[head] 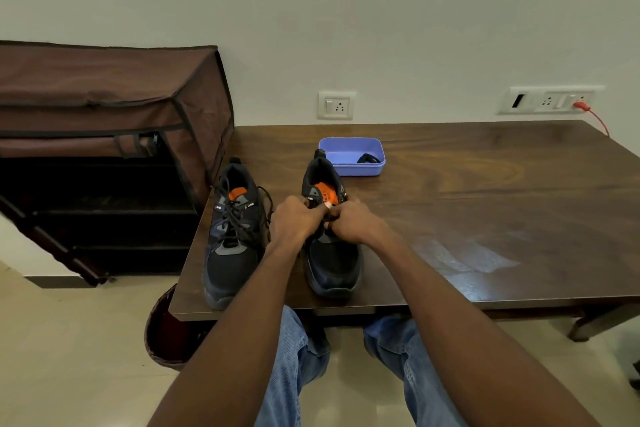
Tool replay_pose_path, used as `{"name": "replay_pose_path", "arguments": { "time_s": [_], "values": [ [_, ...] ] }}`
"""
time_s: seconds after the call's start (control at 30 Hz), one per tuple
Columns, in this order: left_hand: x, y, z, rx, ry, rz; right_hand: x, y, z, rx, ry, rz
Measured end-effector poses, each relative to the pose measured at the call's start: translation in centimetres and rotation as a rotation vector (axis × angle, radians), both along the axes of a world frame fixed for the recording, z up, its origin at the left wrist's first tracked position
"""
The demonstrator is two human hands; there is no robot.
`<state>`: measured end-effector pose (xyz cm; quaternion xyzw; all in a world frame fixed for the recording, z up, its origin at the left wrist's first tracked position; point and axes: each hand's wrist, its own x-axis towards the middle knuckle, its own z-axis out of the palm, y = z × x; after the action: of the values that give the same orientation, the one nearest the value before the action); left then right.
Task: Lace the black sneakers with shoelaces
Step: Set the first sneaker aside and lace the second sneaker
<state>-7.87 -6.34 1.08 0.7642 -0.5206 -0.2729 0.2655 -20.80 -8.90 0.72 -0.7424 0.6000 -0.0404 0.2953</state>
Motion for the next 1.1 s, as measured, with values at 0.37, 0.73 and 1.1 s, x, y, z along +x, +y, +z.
{"name": "replay_pose_path", "arguments": {
  "time_s": [0.37,0.73,1.1],
  "values": [
    [0.7,-0.7,-0.4,0.016,0.099,0.018,0.4,1.1,0.6,-0.049,-0.056,-0.122],
    [0.9,-0.7,-0.5,0.009,0.214,0.045,-1.8,0.6,0.6,0.039,-0.55,-0.666],
    [0.7,-0.1,-0.4,0.032,0.257,-0.073,0.1,1.2,0.2,-0.16,0.087,0.037]
  ]
}}
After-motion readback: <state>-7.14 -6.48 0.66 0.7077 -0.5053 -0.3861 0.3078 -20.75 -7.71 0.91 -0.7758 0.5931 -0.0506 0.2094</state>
